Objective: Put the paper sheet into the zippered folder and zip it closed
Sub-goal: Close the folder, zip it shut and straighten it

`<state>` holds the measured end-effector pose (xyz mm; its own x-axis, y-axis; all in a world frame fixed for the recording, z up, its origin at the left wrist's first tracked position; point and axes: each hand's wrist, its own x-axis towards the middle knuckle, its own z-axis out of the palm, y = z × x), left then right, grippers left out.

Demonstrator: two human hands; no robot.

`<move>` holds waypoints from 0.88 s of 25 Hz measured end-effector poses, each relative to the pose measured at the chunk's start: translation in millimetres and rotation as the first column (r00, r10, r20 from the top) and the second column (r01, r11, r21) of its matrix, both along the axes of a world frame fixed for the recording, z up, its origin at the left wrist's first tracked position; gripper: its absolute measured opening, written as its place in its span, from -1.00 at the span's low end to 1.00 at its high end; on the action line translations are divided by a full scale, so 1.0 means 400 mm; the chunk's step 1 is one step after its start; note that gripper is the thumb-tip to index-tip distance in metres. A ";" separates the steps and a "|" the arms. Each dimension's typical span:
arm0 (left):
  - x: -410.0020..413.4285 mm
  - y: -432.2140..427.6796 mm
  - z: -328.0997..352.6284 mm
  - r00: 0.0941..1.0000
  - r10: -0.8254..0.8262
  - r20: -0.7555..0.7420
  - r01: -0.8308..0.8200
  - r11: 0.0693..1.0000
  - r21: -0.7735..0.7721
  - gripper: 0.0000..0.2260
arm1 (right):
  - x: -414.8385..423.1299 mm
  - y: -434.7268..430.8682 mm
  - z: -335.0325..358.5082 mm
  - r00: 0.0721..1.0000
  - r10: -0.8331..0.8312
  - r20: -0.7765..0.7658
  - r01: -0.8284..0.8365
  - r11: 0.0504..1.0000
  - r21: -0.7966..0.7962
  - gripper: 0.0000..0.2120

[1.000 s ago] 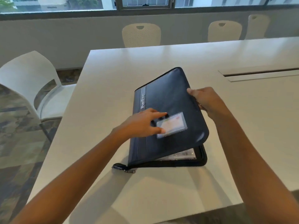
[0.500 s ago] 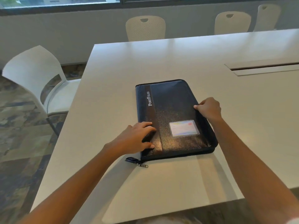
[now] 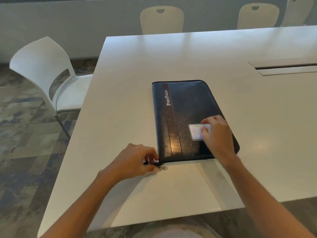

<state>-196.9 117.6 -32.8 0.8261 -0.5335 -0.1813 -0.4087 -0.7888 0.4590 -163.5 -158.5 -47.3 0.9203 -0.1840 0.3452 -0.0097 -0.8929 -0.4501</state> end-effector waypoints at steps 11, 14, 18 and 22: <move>-0.031 -0.004 -0.036 0.990 0.067 0.127 -0.061 0.997 -0.051 -0.85 | -0.240 0.234 -0.058 0.921 0.390 -0.029 -0.384 0.916 0.113 -0.89; -0.039 -0.007 -0.047 0.989 0.098 0.114 -0.086 0.990 -0.110 -0.86 | -0.252 0.251 -0.073 0.924 0.380 -0.033 -0.380 0.925 -0.004 -0.87; -0.042 -0.006 -0.046 0.987 0.151 0.050 -0.139 0.973 -0.185 -0.86 | -0.257 0.258 -0.071 0.941 0.338 -0.030 -0.339 0.941 -0.017 -0.92; -0.050 -0.006 -0.044 0.975 0.169 0.142 -0.152 0.981 -0.123 -0.89 | -0.256 0.242 -0.067 0.951 0.306 -0.039 -0.305 0.952 0.033 -0.92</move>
